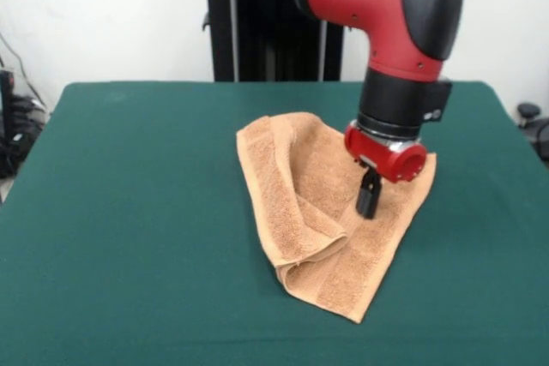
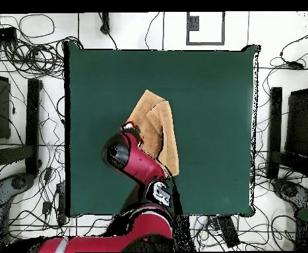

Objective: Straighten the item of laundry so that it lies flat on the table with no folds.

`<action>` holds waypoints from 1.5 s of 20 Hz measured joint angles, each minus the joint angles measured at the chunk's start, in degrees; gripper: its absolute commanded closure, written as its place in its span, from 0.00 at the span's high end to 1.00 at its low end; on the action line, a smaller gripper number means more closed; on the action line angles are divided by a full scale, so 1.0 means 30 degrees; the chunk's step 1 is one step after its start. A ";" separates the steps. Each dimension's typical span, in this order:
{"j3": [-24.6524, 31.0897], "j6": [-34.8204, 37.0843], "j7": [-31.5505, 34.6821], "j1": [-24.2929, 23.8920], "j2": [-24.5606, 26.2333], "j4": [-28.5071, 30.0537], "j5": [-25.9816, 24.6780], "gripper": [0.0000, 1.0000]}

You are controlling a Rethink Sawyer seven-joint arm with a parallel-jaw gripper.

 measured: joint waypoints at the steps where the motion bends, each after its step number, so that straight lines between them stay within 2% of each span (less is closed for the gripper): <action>1: 0.0066 0.0004 0.0000 -0.0191 0.0002 0.0006 -0.0262 0.00; 8: 0.1072 0.0000 0.0000 -0.1851 -0.0238 -0.0003 -0.3371 0.00; 12: 0.1409 0.0000 0.0000 -0.2319 -0.0299 -0.0003 -0.4241 0.00; 30: 0.1666 0.0345 0.0000 -0.2761 -0.0363 -0.0105 -0.4901 0.00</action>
